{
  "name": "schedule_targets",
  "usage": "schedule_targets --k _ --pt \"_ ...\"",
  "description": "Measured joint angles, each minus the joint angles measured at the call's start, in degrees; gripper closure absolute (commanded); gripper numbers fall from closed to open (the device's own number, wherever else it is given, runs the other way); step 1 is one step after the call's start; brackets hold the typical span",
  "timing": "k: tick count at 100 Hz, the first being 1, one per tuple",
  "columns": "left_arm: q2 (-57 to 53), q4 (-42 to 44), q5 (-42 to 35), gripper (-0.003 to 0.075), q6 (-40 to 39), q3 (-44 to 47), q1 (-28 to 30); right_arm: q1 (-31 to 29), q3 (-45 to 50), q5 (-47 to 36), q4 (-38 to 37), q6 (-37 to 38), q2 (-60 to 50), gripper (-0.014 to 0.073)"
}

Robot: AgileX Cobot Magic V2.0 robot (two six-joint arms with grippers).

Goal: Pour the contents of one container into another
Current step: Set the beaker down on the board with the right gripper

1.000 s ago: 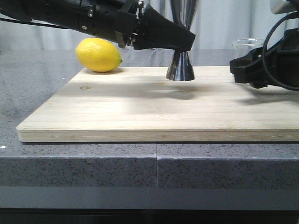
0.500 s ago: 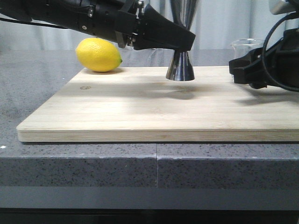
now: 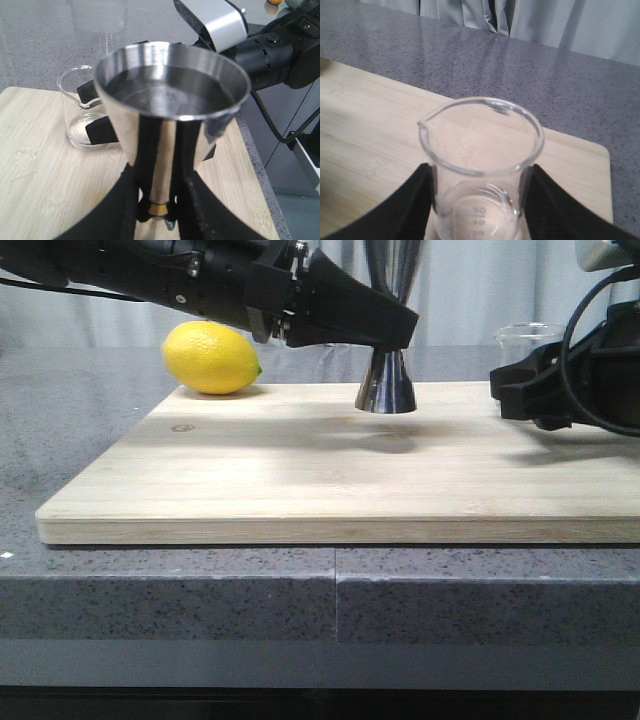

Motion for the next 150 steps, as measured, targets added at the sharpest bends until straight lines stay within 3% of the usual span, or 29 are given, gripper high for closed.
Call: schedule_targets --k 48,70,118,137,150 --pt "0.0 0.0 0.0 0.0741 0.0 0.0 0.0 0.0 0.0 0.0 -0.08 0.0 0.0 0.0377" --pt "0.0 0.0 0.0 0.0741 0.0 0.0 0.0 0.0 0.0 0.0 -0.08 0.0 0.0 0.0308" --pt "0.0 0.0 0.0 0.0741 0.0 0.0 0.0 0.0 0.0 -1.08 -0.08 0.0 0.0 0.0307" --pt "0.0 0.0 0.0 0.0741 0.0 0.0 0.0 0.0 0.0 -1.16 -0.08 0.0 0.0 0.0223" --pt "0.0 0.0 0.0 0.0741 0.0 0.0 0.0 0.0 0.0 -1.16 -0.08 0.0 0.0 0.0221"
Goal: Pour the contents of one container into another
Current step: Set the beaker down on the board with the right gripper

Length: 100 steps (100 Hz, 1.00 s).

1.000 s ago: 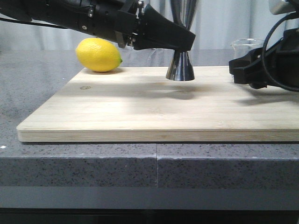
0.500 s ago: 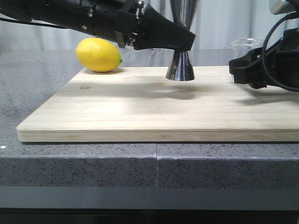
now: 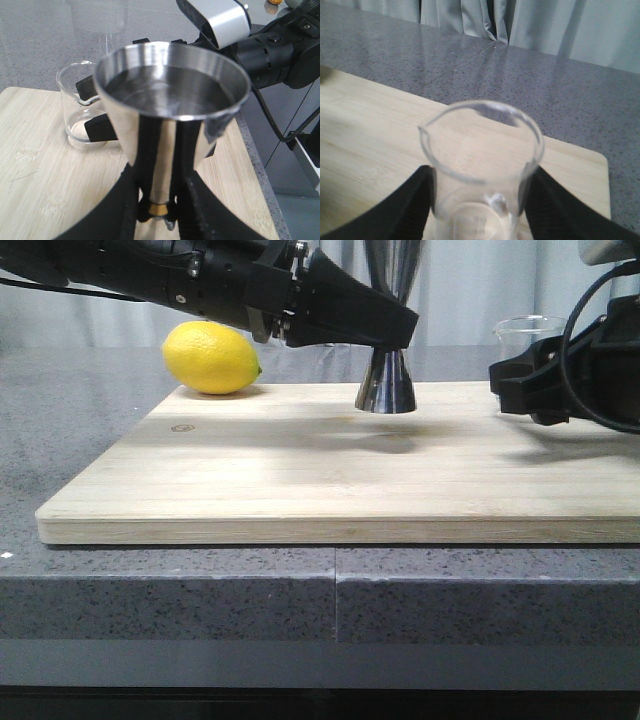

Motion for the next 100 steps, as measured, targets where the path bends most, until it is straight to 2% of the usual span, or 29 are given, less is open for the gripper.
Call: schedule_targets --k 63,87,100 --pt "0.0 0.0 0.0 0.0741 0.0 0.0 0.0 0.0 0.0 -0.14 0.0 0.0 0.0 0.0218" --pt "0.0 0.0 0.0 0.0741 0.24 0.0 0.0 0.0 0.0 -0.14 0.35 0.8 0.0 0.0052" --pt "0.0 0.0 0.0 0.0741 0.68 0.0 0.0 0.0 0.0 -0.14 0.77 1.41 0.0 0.0038"
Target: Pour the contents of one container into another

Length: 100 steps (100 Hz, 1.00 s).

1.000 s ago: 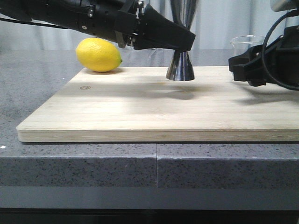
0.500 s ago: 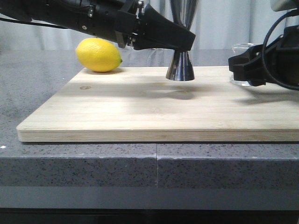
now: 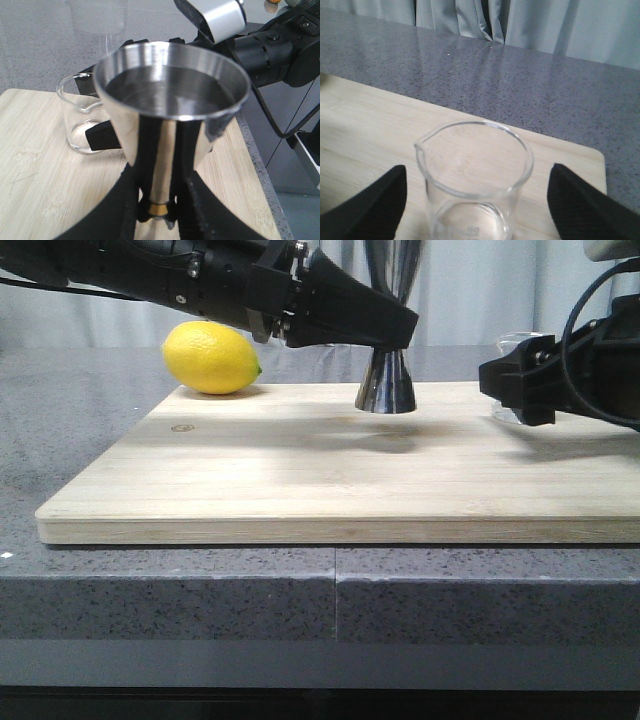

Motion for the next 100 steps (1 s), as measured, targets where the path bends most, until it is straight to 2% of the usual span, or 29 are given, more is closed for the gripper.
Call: schedule_targets --k 43,100 --pt "0.0 0.0 0.0 0.0741 0.55 0.0 0.0 0.0 -0.28 -1.31 0.31 0.4 -0.24 0.0038" --pt "0.0 0.0 0.23 0.0741 2.11 0.0 0.87 0.0 -2.03 -1.95 0.31 0.65 -12.31 0.0038"
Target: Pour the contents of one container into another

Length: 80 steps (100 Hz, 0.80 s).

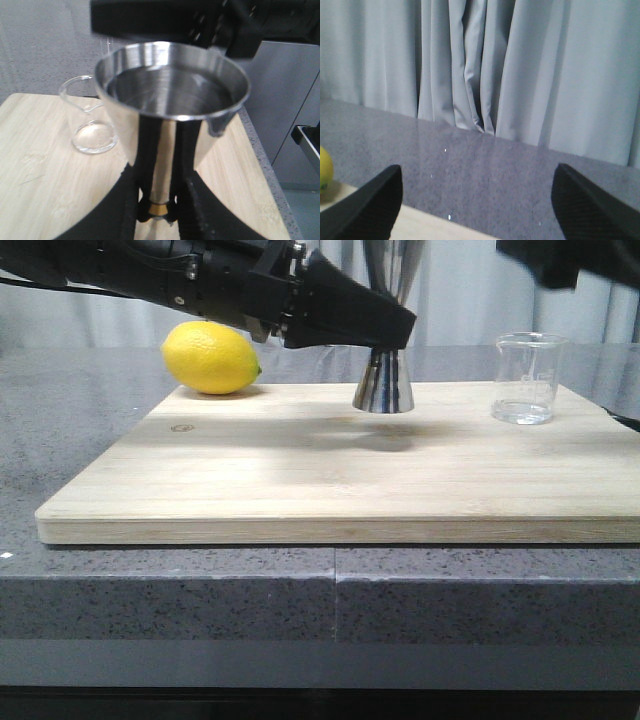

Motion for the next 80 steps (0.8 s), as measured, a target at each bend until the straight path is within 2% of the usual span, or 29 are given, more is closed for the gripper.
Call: schedule_targets --k 34,80 --pt "0.0 -2.63 -0.11 0.0741 1.39 0.0 5.93 0.0 -0.76 0.2 0.0 0.0 -6.54 0.0038" --pt "0.0 -2.86 -0.11 0.0741 3.58 0.99 6.65 0.0 -0.78 1.21 0.61 0.0 -7.06 0.0039"
